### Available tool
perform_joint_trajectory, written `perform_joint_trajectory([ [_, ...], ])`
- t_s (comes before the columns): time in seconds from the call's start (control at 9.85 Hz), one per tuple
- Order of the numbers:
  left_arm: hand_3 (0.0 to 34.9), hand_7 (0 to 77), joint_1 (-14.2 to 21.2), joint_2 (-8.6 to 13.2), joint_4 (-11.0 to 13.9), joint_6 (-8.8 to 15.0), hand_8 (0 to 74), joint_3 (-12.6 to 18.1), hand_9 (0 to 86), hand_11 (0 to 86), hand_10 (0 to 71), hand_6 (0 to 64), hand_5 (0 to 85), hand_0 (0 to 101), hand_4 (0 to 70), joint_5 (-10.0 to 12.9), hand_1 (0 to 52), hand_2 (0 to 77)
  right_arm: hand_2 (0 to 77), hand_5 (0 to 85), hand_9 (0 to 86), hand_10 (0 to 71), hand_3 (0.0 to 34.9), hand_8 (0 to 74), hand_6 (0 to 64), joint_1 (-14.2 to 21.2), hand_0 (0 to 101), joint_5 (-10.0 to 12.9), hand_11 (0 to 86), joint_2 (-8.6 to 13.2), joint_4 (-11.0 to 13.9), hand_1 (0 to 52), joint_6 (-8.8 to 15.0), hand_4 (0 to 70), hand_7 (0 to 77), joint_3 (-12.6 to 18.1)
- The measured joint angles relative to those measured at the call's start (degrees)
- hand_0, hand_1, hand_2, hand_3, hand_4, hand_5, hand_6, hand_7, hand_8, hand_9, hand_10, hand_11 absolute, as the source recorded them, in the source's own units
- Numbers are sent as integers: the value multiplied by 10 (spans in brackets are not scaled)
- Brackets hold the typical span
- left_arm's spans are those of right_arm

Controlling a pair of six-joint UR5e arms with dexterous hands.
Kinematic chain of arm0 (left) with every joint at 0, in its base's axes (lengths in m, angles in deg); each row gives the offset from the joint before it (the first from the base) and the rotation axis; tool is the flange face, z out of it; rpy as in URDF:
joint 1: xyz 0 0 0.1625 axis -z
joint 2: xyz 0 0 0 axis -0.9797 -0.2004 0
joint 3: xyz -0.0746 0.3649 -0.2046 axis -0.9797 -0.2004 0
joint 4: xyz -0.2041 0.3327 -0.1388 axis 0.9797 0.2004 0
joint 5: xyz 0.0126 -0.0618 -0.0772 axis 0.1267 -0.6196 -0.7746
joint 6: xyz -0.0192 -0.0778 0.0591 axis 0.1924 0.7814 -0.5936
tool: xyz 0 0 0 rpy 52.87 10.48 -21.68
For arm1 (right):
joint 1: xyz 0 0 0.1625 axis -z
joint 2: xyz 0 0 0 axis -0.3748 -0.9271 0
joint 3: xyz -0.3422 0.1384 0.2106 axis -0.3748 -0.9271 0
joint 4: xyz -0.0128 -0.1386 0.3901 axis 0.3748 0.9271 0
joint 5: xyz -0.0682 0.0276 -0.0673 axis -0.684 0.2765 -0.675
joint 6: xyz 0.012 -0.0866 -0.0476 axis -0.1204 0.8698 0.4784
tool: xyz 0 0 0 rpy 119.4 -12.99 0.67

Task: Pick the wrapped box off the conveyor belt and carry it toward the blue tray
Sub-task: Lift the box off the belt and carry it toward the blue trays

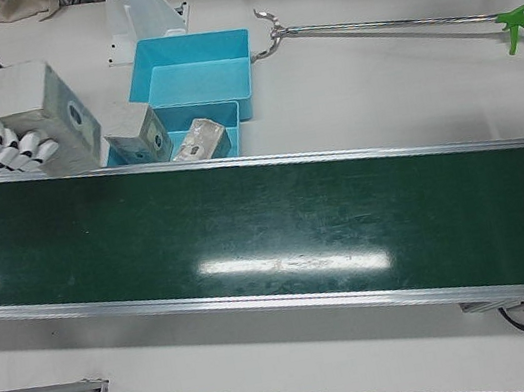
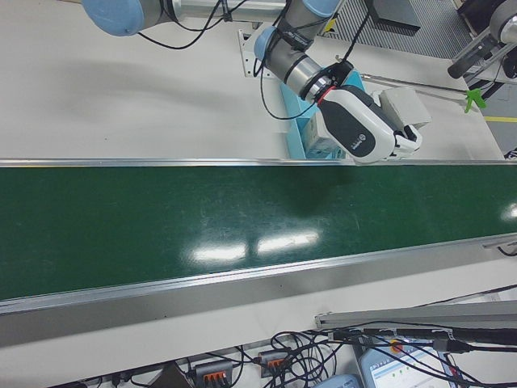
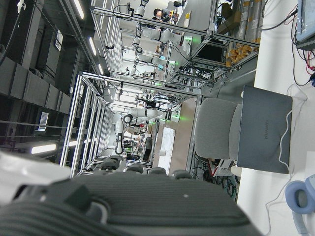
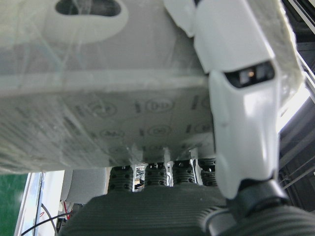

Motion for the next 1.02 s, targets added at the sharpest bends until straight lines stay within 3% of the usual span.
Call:
perform_joint_trajectory([
  [0.2, 0, 0, 0, 0, 0, 0, 0, 0, 0, 0, 5, 0, 11, 0, 0, 0, 0, 5, 420, 698, 524, 480, 30, 491, 349, 33, 500, 19, 349, 29, -27, 11, 29, 289, 693, -45],
  [0.41, 0, 0, 0, 0, 0, 0, 0, 0, 0, 0, 5, 0, 11, 0, 0, 0, 0, 5, 420, 698, 535, 480, 29, 491, 360, 53, 517, 26, 349, 42, -57, 11, 39, 289, 693, -84],
  [0.51, 0, 5, 0, 0, 0, 0, 0, 0, 0, 0, 5, 0, 11, 0, 0, 0, 0, 11, 425, 693, 551, 562, 29, 491, 365, 63, 511, 25, 327, 46, -64, 0, 40, 300, 687, -100],
  [0.91, 0, 0, 0, 0, 0, 0, 0, 0, 0, 0, 0, 5, 11, 0, 0, 0, 0, 5, 425, 698, 551, 562, 29, 491, 376, 82, 502, 11, 327, 56, -70, 0, 42, 316, 693, -122],
  [1.02, 0, 0, 0, 0, 0, 0, 0, 0, 0, 0, 0, 5, 11, 0, 0, 0, 0, 5, 442, 687, 562, 551, 16, 485, 382, 85, 502, 8, 344, 56, -71, 0, 42, 365, 698, -122],
])
